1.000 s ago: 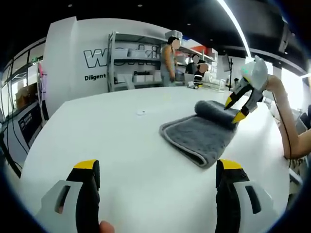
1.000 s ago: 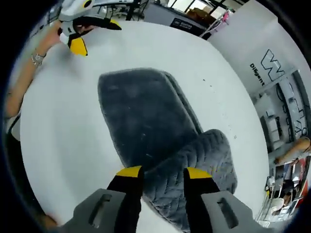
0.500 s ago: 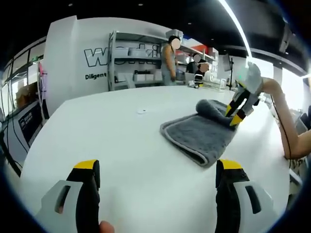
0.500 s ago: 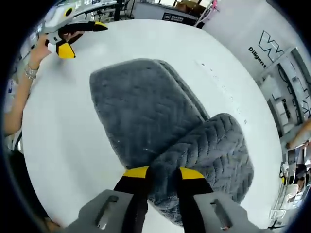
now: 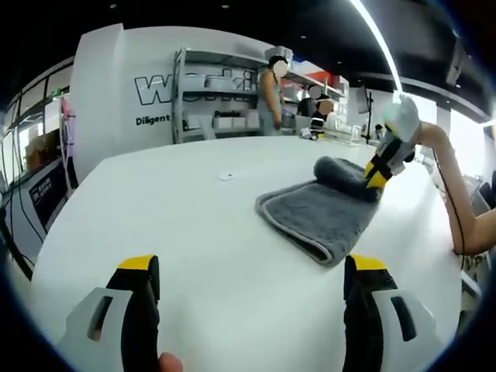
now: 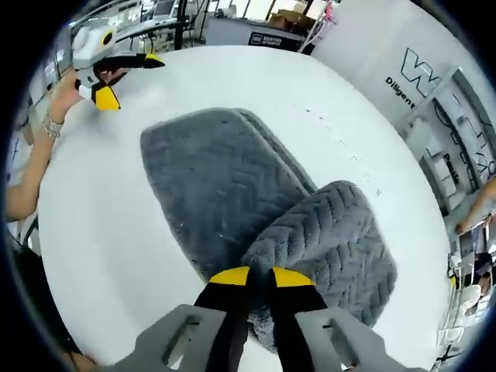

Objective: Open the folded towel by lifting each exposed corner and separating the folded layers until the towel lies flat within the target outline without major curled edges

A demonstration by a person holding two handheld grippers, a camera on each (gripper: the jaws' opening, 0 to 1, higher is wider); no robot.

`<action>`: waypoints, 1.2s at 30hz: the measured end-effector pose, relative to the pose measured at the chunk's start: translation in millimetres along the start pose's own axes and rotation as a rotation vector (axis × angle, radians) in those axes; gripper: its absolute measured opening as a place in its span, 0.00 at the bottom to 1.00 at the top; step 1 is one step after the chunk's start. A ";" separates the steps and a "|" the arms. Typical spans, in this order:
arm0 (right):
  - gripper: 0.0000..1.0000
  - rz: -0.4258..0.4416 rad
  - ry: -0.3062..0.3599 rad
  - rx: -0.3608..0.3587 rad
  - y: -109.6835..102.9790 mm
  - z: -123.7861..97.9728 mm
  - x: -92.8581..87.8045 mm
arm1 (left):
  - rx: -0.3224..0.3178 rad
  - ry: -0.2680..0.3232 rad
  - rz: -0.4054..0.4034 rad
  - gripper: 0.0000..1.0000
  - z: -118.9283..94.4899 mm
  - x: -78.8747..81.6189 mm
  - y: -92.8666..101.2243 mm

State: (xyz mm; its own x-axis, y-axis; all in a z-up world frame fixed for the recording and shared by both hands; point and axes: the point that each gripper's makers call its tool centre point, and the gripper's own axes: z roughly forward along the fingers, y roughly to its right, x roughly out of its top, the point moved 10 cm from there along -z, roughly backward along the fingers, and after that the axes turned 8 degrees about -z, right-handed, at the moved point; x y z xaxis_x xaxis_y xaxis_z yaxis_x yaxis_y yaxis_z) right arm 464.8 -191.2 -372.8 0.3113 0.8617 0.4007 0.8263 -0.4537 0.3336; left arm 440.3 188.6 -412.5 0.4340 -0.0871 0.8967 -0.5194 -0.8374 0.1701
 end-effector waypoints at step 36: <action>0.04 0.282 -0.054 -0.517 67.8 -66.8 -108.1 | 0.003 -0.020 -0.002 0.97 3.3 -2.6 1.0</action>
State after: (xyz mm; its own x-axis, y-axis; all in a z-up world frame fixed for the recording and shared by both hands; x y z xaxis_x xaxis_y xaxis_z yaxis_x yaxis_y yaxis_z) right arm 455.8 -330.3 -336.6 0.5206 0.6955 0.4952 0.3759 -0.7075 0.5985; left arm 441.0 186.2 -416.0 0.4500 -0.0959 0.8879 -0.5165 -0.8390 0.1711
